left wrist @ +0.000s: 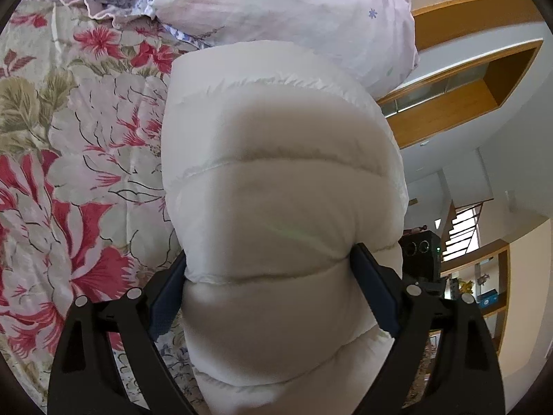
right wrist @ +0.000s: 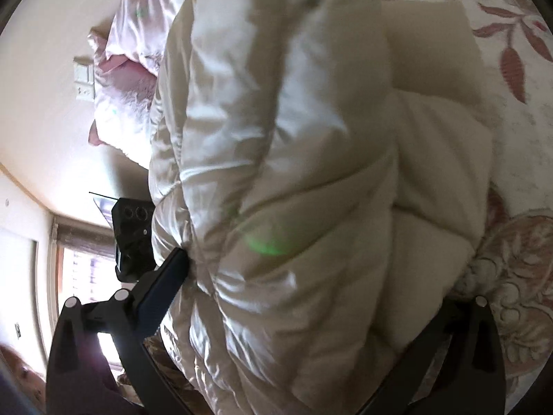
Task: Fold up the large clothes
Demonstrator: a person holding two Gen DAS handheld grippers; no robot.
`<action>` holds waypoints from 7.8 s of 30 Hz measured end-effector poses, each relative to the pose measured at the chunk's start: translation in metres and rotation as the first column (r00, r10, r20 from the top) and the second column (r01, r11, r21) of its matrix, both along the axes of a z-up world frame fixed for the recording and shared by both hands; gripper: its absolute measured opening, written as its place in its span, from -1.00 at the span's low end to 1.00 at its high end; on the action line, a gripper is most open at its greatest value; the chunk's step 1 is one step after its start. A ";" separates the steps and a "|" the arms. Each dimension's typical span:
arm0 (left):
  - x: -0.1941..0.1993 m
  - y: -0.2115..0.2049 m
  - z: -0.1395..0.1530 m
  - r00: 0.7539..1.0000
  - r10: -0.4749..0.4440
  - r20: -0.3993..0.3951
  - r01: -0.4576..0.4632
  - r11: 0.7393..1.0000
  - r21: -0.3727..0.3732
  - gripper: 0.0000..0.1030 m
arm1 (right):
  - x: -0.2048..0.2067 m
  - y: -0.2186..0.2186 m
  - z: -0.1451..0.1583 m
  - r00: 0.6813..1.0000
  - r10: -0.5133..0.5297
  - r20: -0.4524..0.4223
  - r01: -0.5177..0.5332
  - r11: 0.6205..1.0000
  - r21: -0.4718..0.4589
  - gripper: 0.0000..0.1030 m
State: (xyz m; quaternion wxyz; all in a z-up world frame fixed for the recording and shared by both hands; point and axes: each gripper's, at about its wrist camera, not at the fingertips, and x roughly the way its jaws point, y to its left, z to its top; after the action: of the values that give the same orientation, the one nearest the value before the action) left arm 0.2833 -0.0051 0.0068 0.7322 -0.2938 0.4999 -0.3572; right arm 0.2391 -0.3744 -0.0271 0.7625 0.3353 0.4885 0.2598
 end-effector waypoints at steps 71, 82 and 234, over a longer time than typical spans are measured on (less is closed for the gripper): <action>-0.136 0.106 0.065 0.858 -0.032 0.512 -0.232 0.866 0.442 0.20 | -0.057 0.223 0.022 0.906 0.224 0.360 0.063 0.767 -0.638 -0.31; -0.115 0.098 0.036 0.892 -0.047 0.449 -0.189 0.864 0.467 0.34 | -0.033 0.196 0.044 0.920 0.148 0.363 0.063 0.858 -0.509 0.47; -0.208 0.118 0.041 0.907 0.210 0.366 -0.413 0.610 0.676 0.97 | -0.150 0.250 -0.016 0.962 0.018 0.273 0.207 0.605 -0.769 0.96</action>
State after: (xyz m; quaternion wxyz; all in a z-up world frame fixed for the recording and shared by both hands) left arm 0.0749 0.1128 0.0476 0.8951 -0.0071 0.4453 -0.0235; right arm 0.0895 -0.1243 -0.0426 0.9001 -0.0461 0.4328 0.0173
